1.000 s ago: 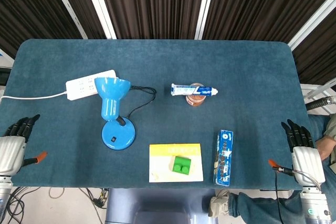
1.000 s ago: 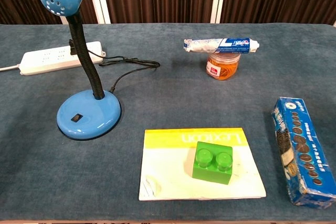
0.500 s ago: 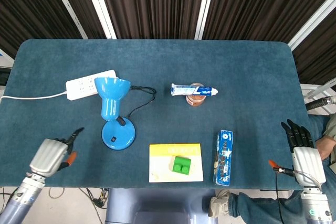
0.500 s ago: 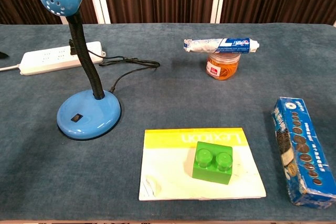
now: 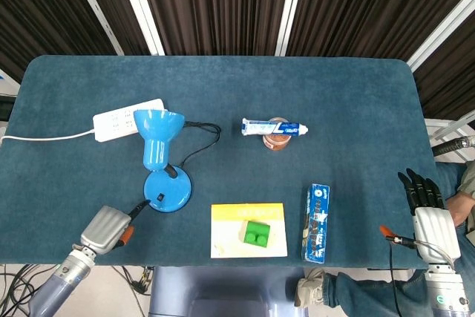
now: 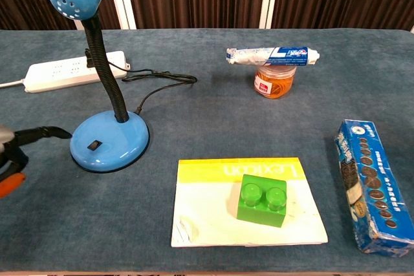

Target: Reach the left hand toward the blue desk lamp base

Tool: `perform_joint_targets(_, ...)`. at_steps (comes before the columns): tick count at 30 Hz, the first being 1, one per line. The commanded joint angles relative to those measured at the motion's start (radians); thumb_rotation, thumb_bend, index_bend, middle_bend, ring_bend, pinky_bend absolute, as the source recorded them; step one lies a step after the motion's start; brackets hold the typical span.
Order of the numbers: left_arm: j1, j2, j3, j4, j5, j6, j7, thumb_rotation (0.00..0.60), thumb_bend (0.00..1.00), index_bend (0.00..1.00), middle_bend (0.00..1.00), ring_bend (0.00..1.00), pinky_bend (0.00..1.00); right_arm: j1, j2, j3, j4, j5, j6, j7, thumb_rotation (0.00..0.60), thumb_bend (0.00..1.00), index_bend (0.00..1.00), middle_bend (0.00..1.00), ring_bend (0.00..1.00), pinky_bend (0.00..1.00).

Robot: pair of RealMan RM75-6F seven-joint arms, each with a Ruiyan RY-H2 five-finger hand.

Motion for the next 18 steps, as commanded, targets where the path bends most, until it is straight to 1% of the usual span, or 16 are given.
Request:
perform_joint_targets(1,-0.013,-0.017,-0.007,-0.006,-0.017,-0.015,0.022,0.6,0.56,0.1,0.72,0.73,0.76,0.0,0.0,0.001,0.0,0.001,0.0,-0.001,0.6,0.1,0.0,0.02,0.04,0.05)
perform_joint_targets(5,-0.026,-0.037,-0.019,-0.009,-0.041,-0.03,0.042,0.6,0.56,0.1,0.7,0.73,0.76,-0.001,0.0,0.001,-0.002,0.004,0.0,-0.001,0.6,0.1,0.0,0.02,0.04,0.07)
perform_joint_targets(11,-0.04,-0.057,-0.03,-0.005,-0.089,-0.051,0.071,0.6,0.56,0.1,0.7,0.73,0.76,-0.002,0.0,0.003,-0.003,0.011,0.0,0.0,0.6,0.1,0.0,0.02,0.04,0.1)
perform_joint_targets(17,-0.051,-0.071,-0.035,0.004,-0.136,-0.076,0.067,0.6,0.56,0.1,0.7,0.73,0.76,-0.003,0.001,0.004,-0.006,0.015,0.0,-0.002,0.6,0.1,0.0,0.02,0.04,0.1)
perform_joint_targets(18,-0.054,-0.074,-0.035,0.007,-0.14,-0.078,0.069,0.6,0.56,0.1,0.7,0.73,0.76,-0.003,0.001,0.004,-0.006,0.015,0.0,-0.003,0.6,0.1,0.0,0.02,0.04,0.08)
